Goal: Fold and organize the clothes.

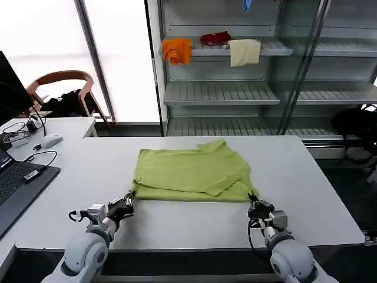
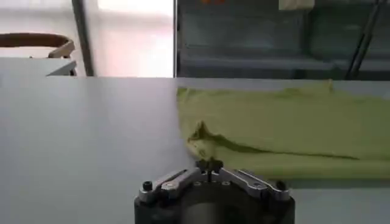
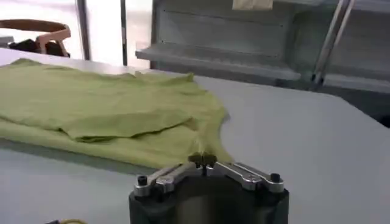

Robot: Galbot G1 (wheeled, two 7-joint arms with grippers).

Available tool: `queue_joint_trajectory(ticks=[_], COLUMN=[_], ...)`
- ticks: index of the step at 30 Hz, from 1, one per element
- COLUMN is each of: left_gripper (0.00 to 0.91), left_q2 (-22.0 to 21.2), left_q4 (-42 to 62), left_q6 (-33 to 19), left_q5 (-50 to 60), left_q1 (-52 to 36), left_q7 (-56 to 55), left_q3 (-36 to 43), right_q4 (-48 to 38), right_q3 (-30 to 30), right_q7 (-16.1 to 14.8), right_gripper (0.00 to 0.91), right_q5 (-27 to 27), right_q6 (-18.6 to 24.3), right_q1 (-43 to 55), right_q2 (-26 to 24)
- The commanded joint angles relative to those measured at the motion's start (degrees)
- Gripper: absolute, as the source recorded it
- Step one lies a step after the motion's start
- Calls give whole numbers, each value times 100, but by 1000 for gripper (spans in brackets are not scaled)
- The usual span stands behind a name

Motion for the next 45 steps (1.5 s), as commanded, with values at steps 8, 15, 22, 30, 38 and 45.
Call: queue_joint_trajectory(ticks=[8, 15, 22, 30, 38, 45], left_gripper=[0, 10, 60, 907, 907, 907], left_q2=[-26, -146, -160, -173, 37, 434], left_q4=[-1945, -2359, -2434, -2520, -3126, -3636], left_q6=[-15, -425, -393, -132, 6, 297], left_q5=[665, 1211, 1264, 1382, 1464, 749], left_q1=[2443, 3515, 3564, 3465, 3897, 3007], left_q7=[-930, -1304, -1401, -1449, -1569, -1316], left_q3=[-623, -524, -551, -429, -633, -1262], right_q4=[1256, 1566, 1848, 1965, 2603, 2388], right_q3=[315, 534, 533, 413, 911, 2147], right_q7=[166, 370, 983, 1474, 1711, 752], right_gripper=[0, 0, 484, 907, 907, 907], right_q5=[262, 210, 47, -43, 163, 826], right_q6=[-378, -342, -311, -206, -397, -537], right_q1=[-1407, -2126, -2667, -2829, -3009, -2089], right_q2=[-417, -513, -324, -154, -232, -635])
